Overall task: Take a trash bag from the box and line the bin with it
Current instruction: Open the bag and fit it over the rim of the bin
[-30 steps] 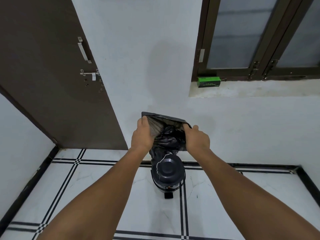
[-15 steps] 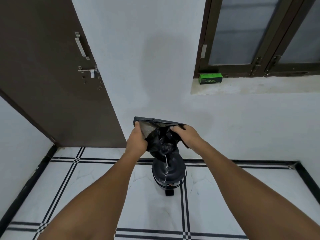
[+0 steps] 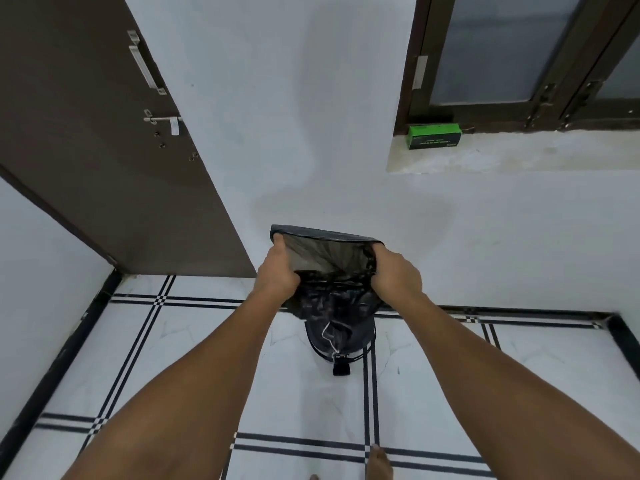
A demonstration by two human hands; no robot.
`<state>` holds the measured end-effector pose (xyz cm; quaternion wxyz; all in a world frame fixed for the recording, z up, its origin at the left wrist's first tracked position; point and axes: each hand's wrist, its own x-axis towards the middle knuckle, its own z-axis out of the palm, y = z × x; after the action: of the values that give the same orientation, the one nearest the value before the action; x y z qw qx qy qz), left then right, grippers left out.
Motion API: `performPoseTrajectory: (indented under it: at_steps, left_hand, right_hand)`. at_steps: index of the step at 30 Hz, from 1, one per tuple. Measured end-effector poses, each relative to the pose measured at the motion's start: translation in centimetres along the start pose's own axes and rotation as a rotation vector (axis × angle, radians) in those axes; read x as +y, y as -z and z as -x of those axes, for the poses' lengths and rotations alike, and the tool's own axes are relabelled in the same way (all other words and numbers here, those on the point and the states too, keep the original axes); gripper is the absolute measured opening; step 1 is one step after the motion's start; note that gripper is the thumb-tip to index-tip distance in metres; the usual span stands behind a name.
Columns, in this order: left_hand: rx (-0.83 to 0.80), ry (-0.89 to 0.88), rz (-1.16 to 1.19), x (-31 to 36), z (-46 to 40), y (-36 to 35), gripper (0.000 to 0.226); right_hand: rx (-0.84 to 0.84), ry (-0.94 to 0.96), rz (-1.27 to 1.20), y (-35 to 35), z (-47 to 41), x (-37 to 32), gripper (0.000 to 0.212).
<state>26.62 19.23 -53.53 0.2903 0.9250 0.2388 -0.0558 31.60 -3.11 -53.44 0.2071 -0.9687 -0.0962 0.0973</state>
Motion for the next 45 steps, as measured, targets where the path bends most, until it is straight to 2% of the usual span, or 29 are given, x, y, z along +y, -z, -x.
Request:
performPoseTrajectory:
  at_steps: [2, 5, 7, 12, 19, 25, 30, 37, 42, 45]
  left_hand:
    - [0.038, -0.009, -0.226, -0.5, -0.4, -0.2, 0.097]
    - [0.067, 0.021, -0.356, -0.8, -0.9, -1.0, 0.099]
    - [0.062, 0.051, -0.311, -1.0, -1.3, -2.1, 0.100]
    - [0.063, 0.088, 0.034, -1.5, -2.3, -5.1, 0.091]
    - [-0.005, 0.050, 0.142, -3.6, -6.0, -9.6, 0.095]
    - [-0.105, 0.107, 0.154, -6.4, -7.9, -14.5, 0.109]
    - [-0.154, 0.157, 0.155, -8.8, -9.3, -17.3, 0.109]
    - [-0.248, 0.194, 0.143, -10.7, -10.6, -18.7, 0.104]
    - [-0.327, 0.172, 0.103, -11.5, -10.7, -19.9, 0.093]
    - [-0.381, 0.142, 0.060, -12.4, -10.0, -21.0, 0.085]
  right_hand:
    - [-0.019, 0.012, 0.159, 0.2, -0.8, 1.4, 0.044]
    - [-0.020, 0.018, 0.224, -0.3, -2.1, 2.9, 0.043]
    - [-0.019, 0.025, 0.191, -0.9, -2.6, 3.3, 0.044]
    - [-0.030, 0.013, 0.074, -3.8, -4.1, 2.8, 0.054]
    - [-0.008, -0.050, 0.031, -9.2, -6.2, 2.1, 0.058]
    - [-0.054, -0.094, -0.026, -14.8, -7.2, 2.6, 0.058]
    - [-0.117, -0.147, -0.051, -18.6, -8.0, 2.7, 0.056]
    - [-0.182, -0.224, -0.041, -20.7, -9.5, 2.4, 0.068]
    - [-0.176, -0.265, -0.048, -22.3, -9.7, 2.5, 0.056]
    - [-0.191, -0.291, -0.070, -23.3, -9.1, 2.9, 0.041]
